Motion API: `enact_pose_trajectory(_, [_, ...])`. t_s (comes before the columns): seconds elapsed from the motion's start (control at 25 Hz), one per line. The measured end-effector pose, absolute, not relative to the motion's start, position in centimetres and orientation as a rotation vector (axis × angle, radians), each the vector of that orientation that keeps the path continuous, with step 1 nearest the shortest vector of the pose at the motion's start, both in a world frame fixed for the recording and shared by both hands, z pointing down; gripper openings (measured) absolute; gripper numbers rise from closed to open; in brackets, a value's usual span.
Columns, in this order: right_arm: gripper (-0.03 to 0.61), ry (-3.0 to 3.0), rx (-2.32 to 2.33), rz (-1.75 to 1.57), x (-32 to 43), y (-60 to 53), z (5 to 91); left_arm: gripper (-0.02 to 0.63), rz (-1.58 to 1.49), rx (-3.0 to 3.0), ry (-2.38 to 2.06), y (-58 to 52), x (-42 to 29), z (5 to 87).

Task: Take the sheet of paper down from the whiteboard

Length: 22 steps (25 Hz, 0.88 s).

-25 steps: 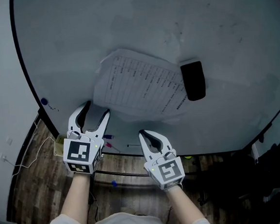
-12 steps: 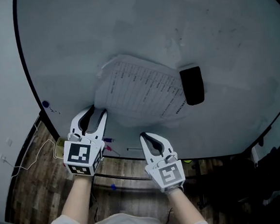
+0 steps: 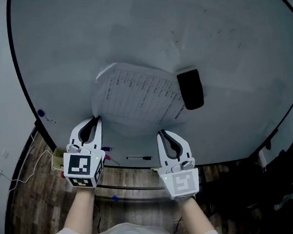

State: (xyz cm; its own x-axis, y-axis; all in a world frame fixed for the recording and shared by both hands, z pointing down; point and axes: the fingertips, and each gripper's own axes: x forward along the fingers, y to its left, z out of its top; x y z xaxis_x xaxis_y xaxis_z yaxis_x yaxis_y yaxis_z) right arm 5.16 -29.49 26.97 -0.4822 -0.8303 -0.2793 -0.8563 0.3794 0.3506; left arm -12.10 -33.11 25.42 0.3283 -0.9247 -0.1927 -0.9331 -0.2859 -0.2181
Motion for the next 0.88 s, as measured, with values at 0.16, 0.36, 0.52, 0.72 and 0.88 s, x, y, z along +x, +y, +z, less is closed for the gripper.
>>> enact_pose_trajectory(0.16, [0.021, 2.484, -1.658, 0.752, 7.3, -29.5, 25.3, 0.021, 0.036, -2.296, 1.686, -33.1, -12.0, 25.3])
enact_pose_trajectory(0.36, [0.141, 2.414, -1.747, 0.752, 9.4, -29.8, 23.7, 0.021, 0.026, -2.265, 1.700, -33.0, -12.0, 25.3])
enact_pose_trajectory(0.52, [0.188, 2.340, -1.809, 0.776, 11.1, -30.0, 22.2, 0.021, 0.028, -2.267, 1.700, -33.0, -12.0, 25.3])
enact_pose_trajectory(0.72, [0.209, 2.301, -1.848, 0.817, 12.0, -30.3, 21.1, 0.021, 0.004, -2.241, 1.709, -33.1, -11.9, 25.1])
enact_pose_trajectory(0.88, [0.222, 2.274, -1.873, 0.832, 12.4, -30.3, 20.4, 0.021, -0.026, -2.214, 1.705, -33.2, -12.1, 25.5])
